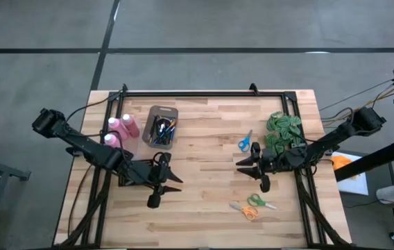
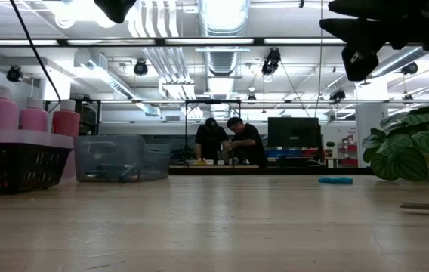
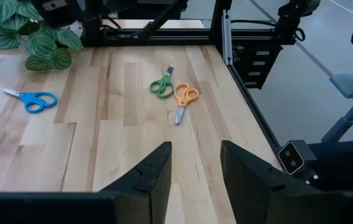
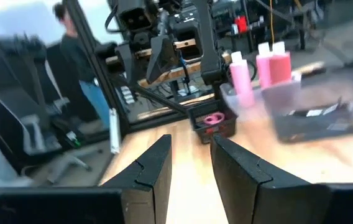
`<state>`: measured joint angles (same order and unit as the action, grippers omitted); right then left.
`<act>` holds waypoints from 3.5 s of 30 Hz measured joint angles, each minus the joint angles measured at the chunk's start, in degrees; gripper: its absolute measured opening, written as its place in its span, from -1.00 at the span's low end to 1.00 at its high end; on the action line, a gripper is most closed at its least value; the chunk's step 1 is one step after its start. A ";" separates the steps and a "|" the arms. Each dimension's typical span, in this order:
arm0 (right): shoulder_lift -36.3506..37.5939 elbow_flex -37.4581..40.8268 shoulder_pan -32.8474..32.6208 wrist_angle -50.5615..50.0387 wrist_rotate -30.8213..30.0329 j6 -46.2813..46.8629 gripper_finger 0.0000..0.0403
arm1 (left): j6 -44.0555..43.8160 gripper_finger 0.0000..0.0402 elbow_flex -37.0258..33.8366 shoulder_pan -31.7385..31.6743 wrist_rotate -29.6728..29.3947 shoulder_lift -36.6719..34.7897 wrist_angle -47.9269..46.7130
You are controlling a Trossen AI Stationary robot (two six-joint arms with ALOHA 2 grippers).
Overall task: Pick & Place Paint Supplies
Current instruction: Put the blue scissors into the black basket
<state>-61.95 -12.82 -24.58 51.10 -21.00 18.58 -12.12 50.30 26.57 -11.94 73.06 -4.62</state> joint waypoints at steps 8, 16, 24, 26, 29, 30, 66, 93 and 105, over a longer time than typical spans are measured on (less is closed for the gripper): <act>0.02 -0.02 -0.02 -4.00 0.49 18.10 -0.46 | 0.13 -0.30 0.00 0.00 0.00 0.00 0.01; 0.15 -0.03 0.23 -7.17 1.60 17.95 -0.46 | 0.12 -0.30 0.00 0.00 0.00 0.00 0.02; 0.60 -12.68 1.28 -51.21 2.70 23.77 -0.46 | 0.11 -0.30 0.00 0.00 0.00 0.00 0.02; -0.07 -18.32 1.71 -64.93 2.85 24.99 -0.46 | 0.11 -0.30 0.00 0.00 0.00 0.00 0.02; -1.87 -25.78 2.32 -81.04 3.00 24.27 -0.46 | 0.11 -0.30 -0.02 0.00 0.00 0.00 0.03; -2.63 -27.93 2.62 -84.94 3.10 23.28 -0.46 | 0.11 -0.30 0.00 0.00 0.00 0.00 0.08; -23.93 -31.80 32.06 -90.50 18.12 -31.62 -0.46 | -0.02 -0.30 -0.02 -0.02 0.00 0.00 -0.55; -28.20 -31.63 34.32 -89.54 21.38 -33.15 -0.78 | 0.11 -0.30 -0.02 -0.02 -0.02 0.00 -1.81; -28.20 -31.63 34.34 -88.89 21.40 -31.46 -0.91 | 0.09 -0.30 -0.02 -0.02 -0.01 0.00 -1.84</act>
<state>-90.15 -44.45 9.76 -37.79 0.40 -12.89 -12.03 50.28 26.55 -11.95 73.06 -6.46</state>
